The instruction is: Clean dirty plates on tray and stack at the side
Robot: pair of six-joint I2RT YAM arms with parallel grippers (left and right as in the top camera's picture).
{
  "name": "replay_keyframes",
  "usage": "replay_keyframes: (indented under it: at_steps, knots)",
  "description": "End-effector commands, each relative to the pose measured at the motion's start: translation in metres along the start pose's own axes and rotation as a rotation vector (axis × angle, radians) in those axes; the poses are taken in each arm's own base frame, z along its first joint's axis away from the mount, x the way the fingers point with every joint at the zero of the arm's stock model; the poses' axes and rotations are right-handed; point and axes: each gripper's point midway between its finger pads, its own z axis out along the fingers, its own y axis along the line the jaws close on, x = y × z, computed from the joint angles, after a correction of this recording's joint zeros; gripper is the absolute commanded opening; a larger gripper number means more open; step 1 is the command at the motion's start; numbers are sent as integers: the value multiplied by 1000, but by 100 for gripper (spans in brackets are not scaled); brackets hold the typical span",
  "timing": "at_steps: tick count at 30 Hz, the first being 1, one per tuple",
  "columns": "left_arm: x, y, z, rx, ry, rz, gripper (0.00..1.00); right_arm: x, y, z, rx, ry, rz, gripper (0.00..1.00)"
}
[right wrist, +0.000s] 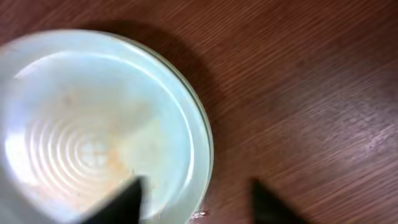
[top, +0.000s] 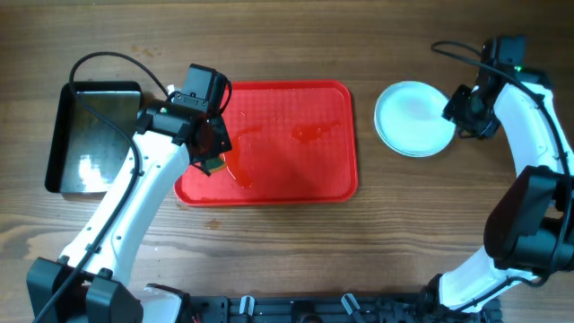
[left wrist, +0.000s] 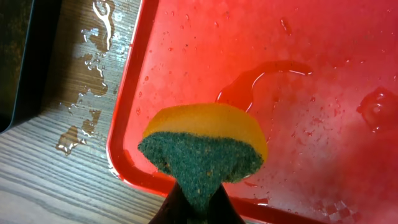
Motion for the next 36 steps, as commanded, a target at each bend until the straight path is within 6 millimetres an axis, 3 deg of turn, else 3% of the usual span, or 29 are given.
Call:
replay_keyframes:
  at_steps: [1, 2, 5, 7, 12, 14, 17, 20, 22, 24, 28, 30, 32, 34, 36]
  knots:
    - [1, 0, 4, 3, 10, -13, 4, 5, 15, -4, -88, 19, -28, 100]
    - [1, 0, 4, 3, 10, -13, 4, 11, 31, -6, -178, 52, -50, 100]
    - [-9, -5, 4, 25, -27, -25, 4, 46, 105, -38, -601, 223, -89, 100]
    - [-20, -1, 5, 34, -54, -55, 4, 72, 131, -52, -681, 308, -124, 100]
    - [-94, 81, 10, 7, -224, -345, 4, 152, 177, -46, -470, 329, -403, 100]
    - [-126, 124, 8, -5, -332, -467, 4, 182, 202, -52, -466, 318, -481, 100]
    - [-154, 161, 15, -30, -419, -524, 9, 224, 239, -65, -518, 308, -563, 100]
    - [-161, 200, 56, -103, -389, -502, 6, 261, 271, -79, -566, 274, -616, 100]
    - [-151, 225, 95, -144, -317, -547, 4, 277, 282, -81, -542, 215, -630, 100]
    - [-141, 240, 117, -154, -265, -578, 9, 288, 288, -84, -542, 183, -667, 100]
    - [-138, 236, 126, -71, -232, -593, 27, 296, 297, -89, -567, 172, -667, 100]
    - [-135, 232, 127, -56, -213, -590, 41, 299, 294, -89, -565, 198, -646, 100]
    - [-132, 231, 124, -60, -204, -562, 41, 301, 293, -97, -583, 211, -650, 100]
    - [-134, 229, 106, -46, -223, -552, 40, 296, 290, -121, -626, 180, -652, 100]
    - [-158, 193, 55, 186, -322, -511, 43, 284, 280, -173, -719, 99, -668, 100]
